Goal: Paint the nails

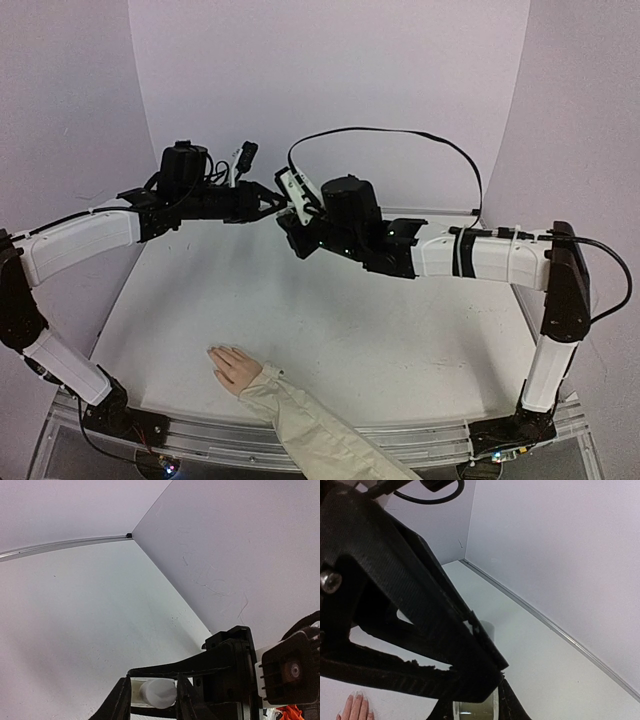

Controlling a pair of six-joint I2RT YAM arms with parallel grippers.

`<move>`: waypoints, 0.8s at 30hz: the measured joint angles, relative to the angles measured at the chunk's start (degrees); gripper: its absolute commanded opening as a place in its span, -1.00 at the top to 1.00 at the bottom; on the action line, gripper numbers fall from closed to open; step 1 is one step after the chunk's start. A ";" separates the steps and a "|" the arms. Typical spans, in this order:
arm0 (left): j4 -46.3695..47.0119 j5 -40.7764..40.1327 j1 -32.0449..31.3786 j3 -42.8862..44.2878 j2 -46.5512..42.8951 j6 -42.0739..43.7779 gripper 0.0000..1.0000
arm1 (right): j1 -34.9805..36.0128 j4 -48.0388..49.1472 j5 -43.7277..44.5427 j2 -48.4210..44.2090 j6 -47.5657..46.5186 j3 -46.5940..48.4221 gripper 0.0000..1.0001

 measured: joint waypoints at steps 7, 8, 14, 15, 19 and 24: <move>-0.13 -1.11 0.00 0.00 0.00 1.40 0.86 | 0.28 -0.50 -0.63 0.83 -0.68 0.70 1.00; -0.17 -1.14 0.00 0.00 0.00 2.21 0.97 | 0.28 -0.55 -0.81 0.83 -0.76 0.70 1.00; -1.86 2.51 0.74 0.00 0.02 6.62 1.00 | -1.62 -1.64 -9.49 0.74 -0.63 0.70 1.00; -2.14 4.24 1.11 0.00 0.02 7.87 1.00 | -2.69 -1.92 -14.01 0.57 -0.28 0.66 1.00; -1.77 15.45 1.99 0.02 0.22 14.45 1.00 | -8.68 -3.72 -40.89 -0.59 2.21 0.39 1.00; -1.57 32.70 0.55 0.79 0.37 21.22 1.00 | -12.07 -4.79 -71.45 -0.70 8.07 0.46 1.00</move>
